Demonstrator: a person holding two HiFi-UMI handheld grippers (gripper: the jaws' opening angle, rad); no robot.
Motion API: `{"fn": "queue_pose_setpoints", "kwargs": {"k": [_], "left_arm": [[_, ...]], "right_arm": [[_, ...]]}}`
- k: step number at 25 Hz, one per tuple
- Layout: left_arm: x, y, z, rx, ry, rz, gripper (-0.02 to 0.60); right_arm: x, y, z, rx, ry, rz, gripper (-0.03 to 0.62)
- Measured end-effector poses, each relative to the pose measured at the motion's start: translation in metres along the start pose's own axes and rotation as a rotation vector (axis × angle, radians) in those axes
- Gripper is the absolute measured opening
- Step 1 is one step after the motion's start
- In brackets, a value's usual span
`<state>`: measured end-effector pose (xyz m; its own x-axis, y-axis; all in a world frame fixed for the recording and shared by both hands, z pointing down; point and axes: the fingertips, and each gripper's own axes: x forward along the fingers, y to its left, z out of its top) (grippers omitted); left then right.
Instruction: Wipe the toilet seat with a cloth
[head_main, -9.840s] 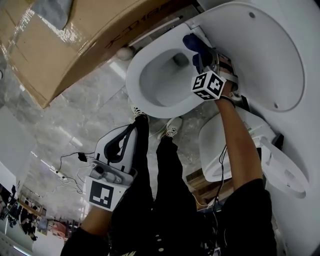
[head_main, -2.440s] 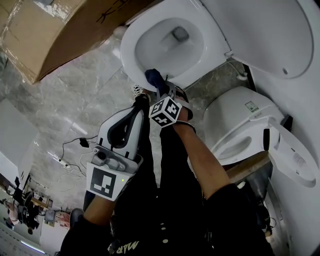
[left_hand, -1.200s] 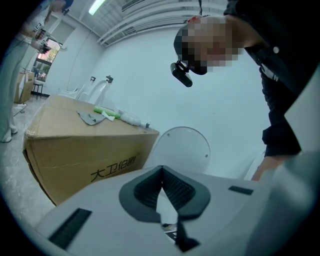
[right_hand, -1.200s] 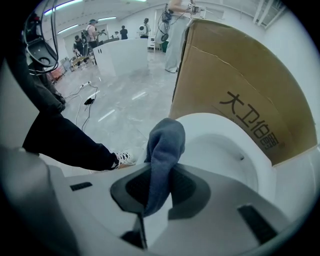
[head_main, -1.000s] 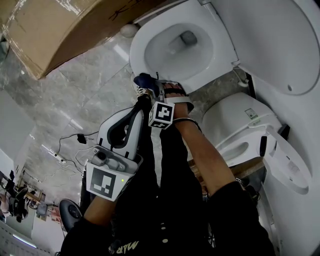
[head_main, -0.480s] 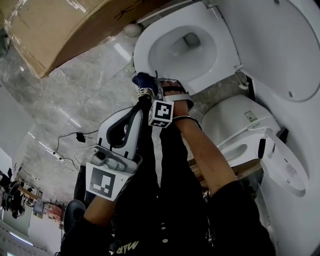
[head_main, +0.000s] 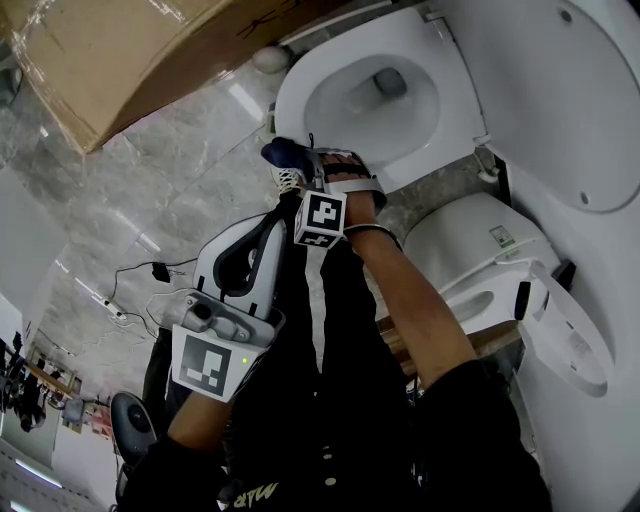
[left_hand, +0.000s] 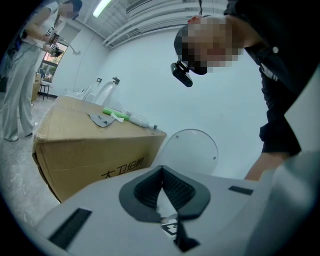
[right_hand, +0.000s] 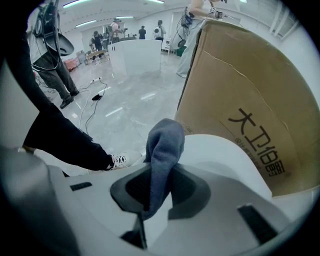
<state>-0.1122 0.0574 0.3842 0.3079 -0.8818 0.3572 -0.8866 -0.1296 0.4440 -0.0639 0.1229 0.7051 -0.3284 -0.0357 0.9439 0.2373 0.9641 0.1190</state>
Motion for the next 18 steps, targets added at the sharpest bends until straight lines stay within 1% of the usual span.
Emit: {"fn": "queue_pose_setpoints", "kwargs": {"k": [8, 13, 18], "left_arm": [[-0.002, 0.007, -0.002, -0.003, 0.018, 0.014, 0.011], [-0.002, 0.011, 0.000, -0.003, 0.003, 0.017, 0.011], [-0.001, 0.015, -0.001, -0.018, 0.024, 0.027, 0.011]], "right_arm": [[0.004, -0.018, 0.009, 0.017, -0.006, -0.010, 0.066], [0.009, -0.035, 0.015, 0.035, -0.013, -0.016, 0.066], [0.011, -0.050, 0.018, 0.064, -0.017, -0.023, 0.066]]}}
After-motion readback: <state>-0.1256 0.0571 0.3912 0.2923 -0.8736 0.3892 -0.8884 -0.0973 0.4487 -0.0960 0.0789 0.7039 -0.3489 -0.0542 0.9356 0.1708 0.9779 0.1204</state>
